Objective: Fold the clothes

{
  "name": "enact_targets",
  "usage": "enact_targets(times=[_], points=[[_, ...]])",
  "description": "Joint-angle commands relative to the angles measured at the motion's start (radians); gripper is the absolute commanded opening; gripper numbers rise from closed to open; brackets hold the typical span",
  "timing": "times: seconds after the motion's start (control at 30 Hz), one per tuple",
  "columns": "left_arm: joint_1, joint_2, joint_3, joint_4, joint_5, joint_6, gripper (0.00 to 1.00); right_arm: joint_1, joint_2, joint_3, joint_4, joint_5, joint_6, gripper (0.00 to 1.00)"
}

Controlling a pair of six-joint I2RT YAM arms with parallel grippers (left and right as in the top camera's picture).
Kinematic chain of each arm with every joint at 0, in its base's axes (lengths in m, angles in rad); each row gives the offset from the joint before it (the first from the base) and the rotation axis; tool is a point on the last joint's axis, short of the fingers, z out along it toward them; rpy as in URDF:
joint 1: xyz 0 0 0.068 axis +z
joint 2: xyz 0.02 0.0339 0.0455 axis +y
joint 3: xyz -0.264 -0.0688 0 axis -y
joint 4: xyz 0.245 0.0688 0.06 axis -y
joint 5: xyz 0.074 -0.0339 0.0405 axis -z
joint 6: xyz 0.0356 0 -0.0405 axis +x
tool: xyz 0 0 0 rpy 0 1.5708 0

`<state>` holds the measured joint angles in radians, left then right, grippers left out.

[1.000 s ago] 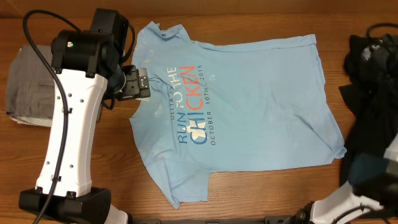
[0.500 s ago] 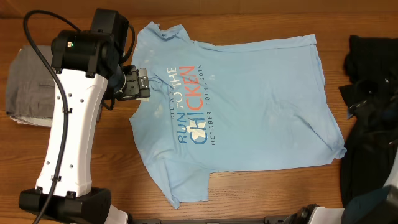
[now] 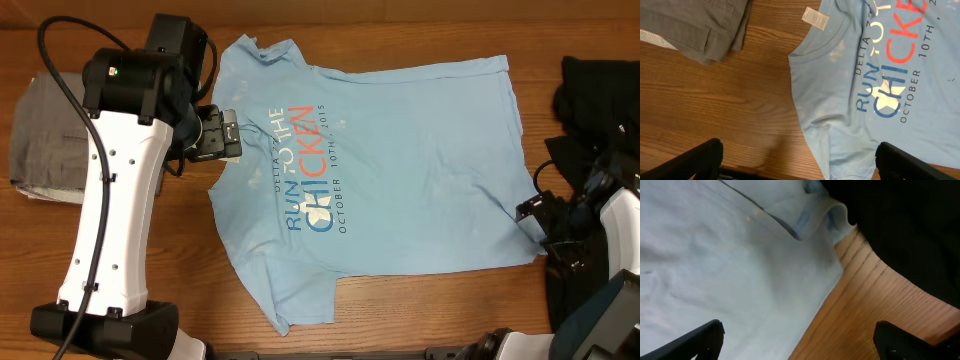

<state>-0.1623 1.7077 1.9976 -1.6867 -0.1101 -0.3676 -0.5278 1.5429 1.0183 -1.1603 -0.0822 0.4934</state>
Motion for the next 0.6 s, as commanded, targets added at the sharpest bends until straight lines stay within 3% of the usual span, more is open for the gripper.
enact_targets(times=[0.0,0.47,0.57], points=[[-0.001,0.006,0.000,0.000,-0.013,-0.014,1.00,0.003,-0.010,-0.004,0.008,-0.009,0.002,1.00],[-0.001,0.006,0.000,0.198,-0.001,-0.014,1.00,0.003,-0.010,-0.004,0.085,-0.009,0.002,1.00],[-0.001,0.005,0.000,0.139,0.059,0.012,1.00,0.003,-0.010,-0.004,0.132,-0.009,0.001,1.00]])
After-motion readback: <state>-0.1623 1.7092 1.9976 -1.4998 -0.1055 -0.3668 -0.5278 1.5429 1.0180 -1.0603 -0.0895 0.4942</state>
